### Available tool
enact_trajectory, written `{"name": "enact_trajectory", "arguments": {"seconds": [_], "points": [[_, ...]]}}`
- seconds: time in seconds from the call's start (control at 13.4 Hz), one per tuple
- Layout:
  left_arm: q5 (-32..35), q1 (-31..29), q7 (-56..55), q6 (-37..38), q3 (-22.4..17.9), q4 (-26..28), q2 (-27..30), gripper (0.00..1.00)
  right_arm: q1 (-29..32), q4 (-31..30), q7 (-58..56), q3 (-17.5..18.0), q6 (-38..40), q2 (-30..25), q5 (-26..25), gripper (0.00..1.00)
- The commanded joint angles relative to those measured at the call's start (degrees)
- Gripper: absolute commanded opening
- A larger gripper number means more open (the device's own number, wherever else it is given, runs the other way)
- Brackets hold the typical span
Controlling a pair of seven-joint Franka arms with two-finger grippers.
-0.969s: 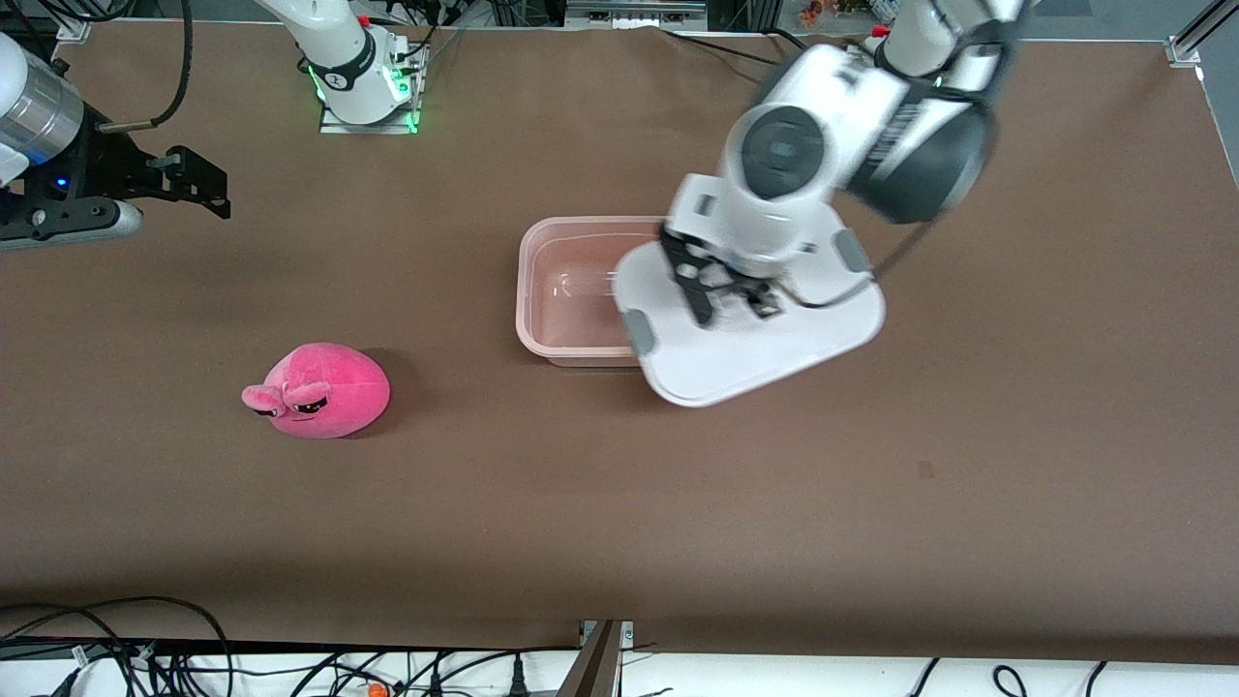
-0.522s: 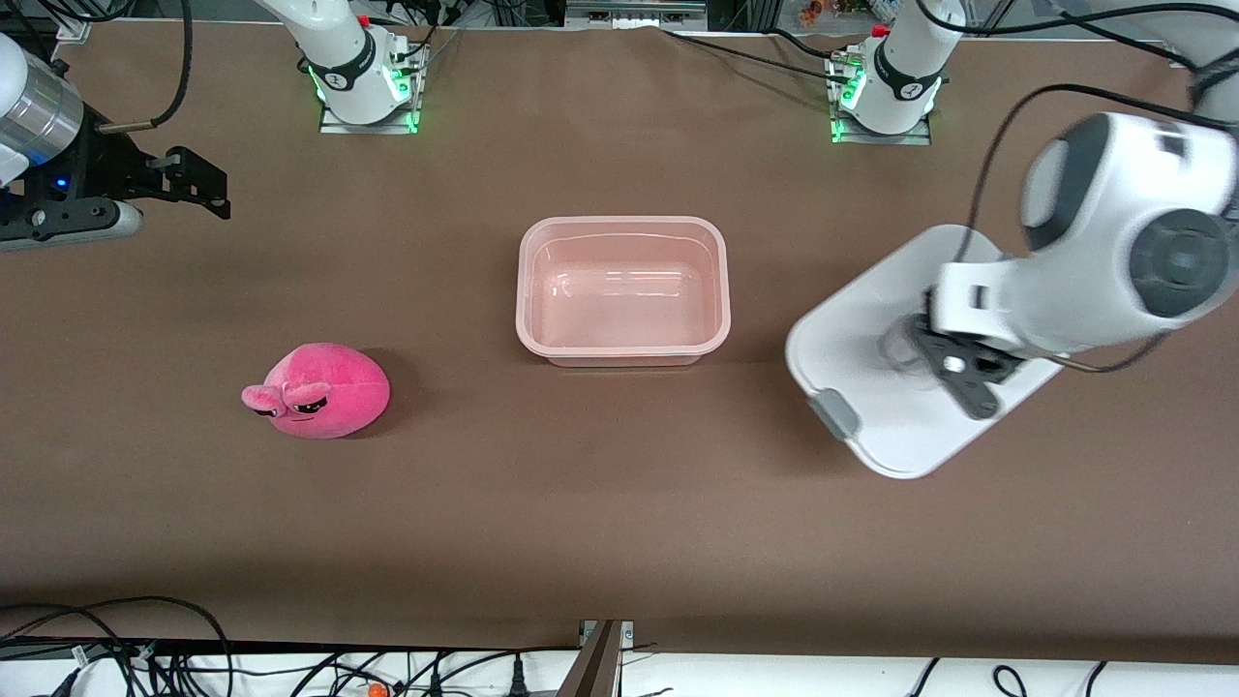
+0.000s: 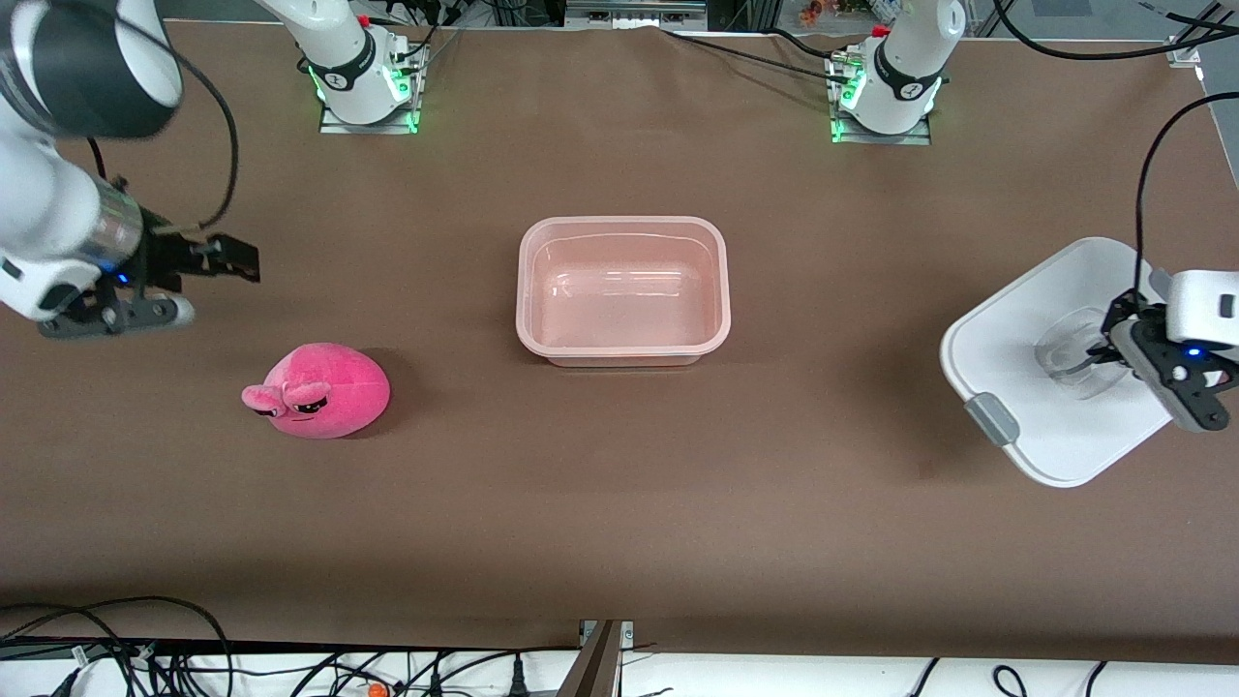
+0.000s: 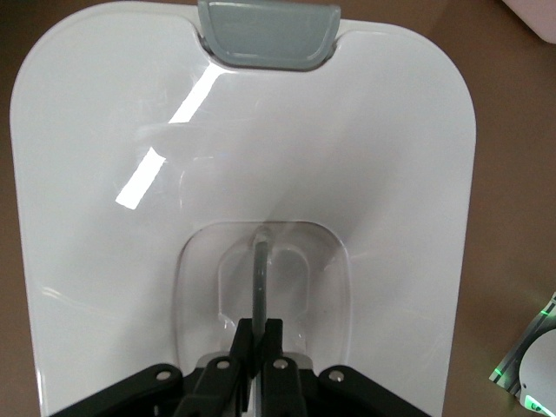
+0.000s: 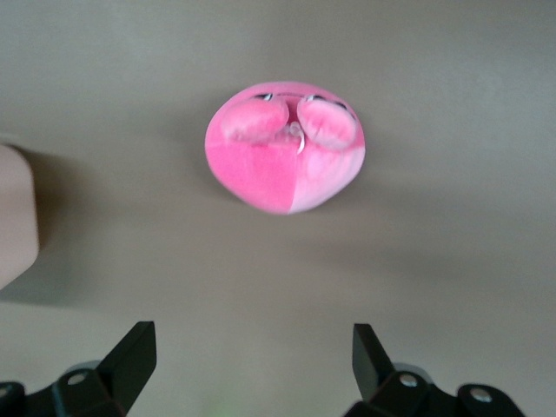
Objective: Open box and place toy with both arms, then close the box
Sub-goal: 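Reach the right gripper to the pink plush toy and grasp it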
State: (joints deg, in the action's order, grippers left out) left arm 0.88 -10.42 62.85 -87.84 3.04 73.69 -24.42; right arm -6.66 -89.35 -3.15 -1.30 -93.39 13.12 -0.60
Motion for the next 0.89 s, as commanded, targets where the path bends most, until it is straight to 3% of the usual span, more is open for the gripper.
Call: {"name": "enact_trajectory", "arguments": {"seconds": [0.0,0.3,0.82], "points": [[-0.26,-0.48,3.5,0.74,0.73,-0.47,0.33,0.0,0.68,-1.08,-1.07,0.33,-6.25,4.1,0.07,1.0],[-0.27,0.49,5.17,0.82,1.87,-0.39,0.33,0.0,1.21,-12.05,-1.15,0.16,-20.4,4.28,2.88,1.0],[-0.18,0.49,5.62,0.82,2.41,-0.38,0.33,0.0,1.3,-21.56,-9.33,-2.48,-33.52,4.19,2.97,1.0]]}}
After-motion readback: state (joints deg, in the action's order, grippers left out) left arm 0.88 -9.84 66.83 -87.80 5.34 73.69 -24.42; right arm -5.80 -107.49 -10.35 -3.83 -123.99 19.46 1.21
